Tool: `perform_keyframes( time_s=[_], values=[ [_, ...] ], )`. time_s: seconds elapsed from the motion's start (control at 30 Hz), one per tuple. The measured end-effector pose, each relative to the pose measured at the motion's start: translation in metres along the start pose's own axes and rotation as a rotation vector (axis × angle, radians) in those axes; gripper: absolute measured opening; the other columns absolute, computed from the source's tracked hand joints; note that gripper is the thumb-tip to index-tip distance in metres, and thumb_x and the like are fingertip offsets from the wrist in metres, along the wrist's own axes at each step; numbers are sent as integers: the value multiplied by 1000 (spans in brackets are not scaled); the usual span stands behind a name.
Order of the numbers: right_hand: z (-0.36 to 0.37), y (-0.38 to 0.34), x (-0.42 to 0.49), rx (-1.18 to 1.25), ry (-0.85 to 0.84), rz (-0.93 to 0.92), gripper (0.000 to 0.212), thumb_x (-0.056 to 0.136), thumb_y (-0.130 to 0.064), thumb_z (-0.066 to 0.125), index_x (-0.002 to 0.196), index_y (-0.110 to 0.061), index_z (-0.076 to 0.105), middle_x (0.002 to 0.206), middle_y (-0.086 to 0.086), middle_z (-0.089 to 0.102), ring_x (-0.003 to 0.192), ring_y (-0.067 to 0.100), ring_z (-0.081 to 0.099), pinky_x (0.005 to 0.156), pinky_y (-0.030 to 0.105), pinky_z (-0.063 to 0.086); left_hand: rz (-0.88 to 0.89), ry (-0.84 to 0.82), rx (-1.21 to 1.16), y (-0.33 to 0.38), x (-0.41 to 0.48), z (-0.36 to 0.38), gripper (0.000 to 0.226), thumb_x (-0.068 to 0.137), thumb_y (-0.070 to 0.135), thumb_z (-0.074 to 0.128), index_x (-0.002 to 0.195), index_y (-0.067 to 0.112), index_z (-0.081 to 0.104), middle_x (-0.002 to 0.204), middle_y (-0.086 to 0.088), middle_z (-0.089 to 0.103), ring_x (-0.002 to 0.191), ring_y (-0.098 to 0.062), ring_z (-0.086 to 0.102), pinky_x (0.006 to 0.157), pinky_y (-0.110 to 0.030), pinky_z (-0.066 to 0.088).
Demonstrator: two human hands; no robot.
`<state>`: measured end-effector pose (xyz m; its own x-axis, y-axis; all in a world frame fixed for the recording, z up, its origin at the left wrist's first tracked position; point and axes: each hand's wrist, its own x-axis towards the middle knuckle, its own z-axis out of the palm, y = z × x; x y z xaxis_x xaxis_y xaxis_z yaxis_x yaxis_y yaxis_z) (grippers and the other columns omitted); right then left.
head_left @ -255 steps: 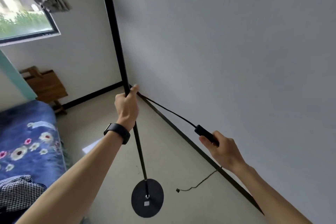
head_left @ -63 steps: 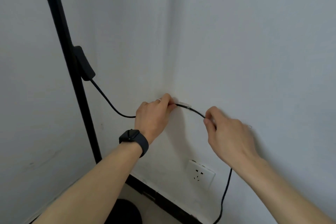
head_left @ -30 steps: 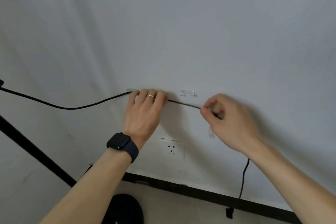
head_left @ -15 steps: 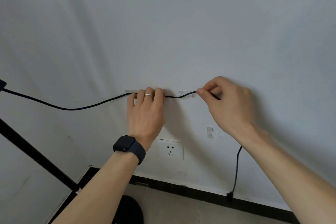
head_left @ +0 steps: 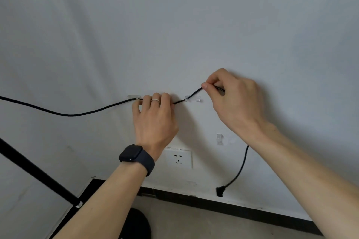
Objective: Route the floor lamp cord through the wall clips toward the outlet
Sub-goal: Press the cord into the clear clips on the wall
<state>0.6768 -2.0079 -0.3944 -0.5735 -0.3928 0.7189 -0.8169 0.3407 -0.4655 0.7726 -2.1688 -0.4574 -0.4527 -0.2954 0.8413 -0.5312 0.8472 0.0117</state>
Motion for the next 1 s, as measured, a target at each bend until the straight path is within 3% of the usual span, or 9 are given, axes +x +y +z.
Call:
perform_keyframes(
  time_s=[0.23, 0.37, 0.5, 0.63, 0.7, 0.8, 0.87, 1.0],
  values=[
    [1, 18, -30, 118, 42, 134, 14, 92, -32, 71, 87, -19, 70, 72, -9, 72, 67, 15, 65, 66, 36, 51, 12, 33, 23, -3, 5, 1, 13, 96, 15, 51, 89, 9, 59, 83, -7, 61, 77, -32, 55, 86, -43, 35],
    [17, 41, -65, 493, -190, 461, 17, 94, -38, 65, 85, -24, 69, 73, -7, 74, 56, 12, 67, 69, 44, 61, 12, 47, 30, -3, 2, 4, 8, 97, 12, 53, 92, 9, 59, 86, -9, 61, 77, -34, 54, 86, -45, 37],
    [27, 49, -85, 658, -361, 610, 29, 100, -33, 56, 84, -15, 72, 73, 2, 76, 54, 14, 64, 66, 36, 57, 22, 33, 36, -3, 0, 3, 8, 97, 13, 53, 93, 10, 59, 89, -9, 61, 79, -34, 54, 88, -46, 36],
    [34, 69, -116, 736, -469, 696, 40, 104, -30, 50, 76, -10, 71, 66, 6, 71, 62, 19, 63, 72, 42, 50, 8, 1, -15, -2, -6, -1, 6, 94, 8, 56, 97, 12, 59, 98, -7, 61, 88, -32, 54, 92, -47, 36],
    [41, 78, -137, 722, -515, 709, 43, 104, -33, 47, 71, -18, 70, 65, 4, 70, 67, 20, 63, 77, 47, 51, -41, -33, -43, 3, -13, -3, 23, 88, 3, 57, 107, 14, 59, 108, -7, 61, 97, -31, 53, 94, -47, 34],
    [52, 82, -154, 682, -501, 727, 47, 106, -35, 44, 66, -18, 61, 60, -1, 61, 62, 16, 57, 74, 46, 49, -165, -61, -181, 24, -35, -9, 36, 85, 12, 61, 120, 15, 52, 127, -10, 53, 116, -31, 46, 100, -47, 28],
    [54, 77, -153, 572, -476, 708, 47, 105, -39, 43, 65, -17, 55, 57, -5, 56, 55, 11, 52, 68, 37, 46, -215, -135, -287, 43, -52, -13, 31, 84, 24, 64, 113, 16, 55, 122, -8, 54, 113, -30, 47, 98, -48, 33],
    [55, 72, -150, 444, -470, 670, 48, 104, -48, 40, 69, -20, 57, 61, -6, 57, 55, 11, 50, 59, 29, 38, -235, -473, -473, 69, -66, -7, 29, 93, 52, 50, 105, 30, 65, 101, 12, 64, 103, -16, 52, 93, -39, 36]
  ],
)
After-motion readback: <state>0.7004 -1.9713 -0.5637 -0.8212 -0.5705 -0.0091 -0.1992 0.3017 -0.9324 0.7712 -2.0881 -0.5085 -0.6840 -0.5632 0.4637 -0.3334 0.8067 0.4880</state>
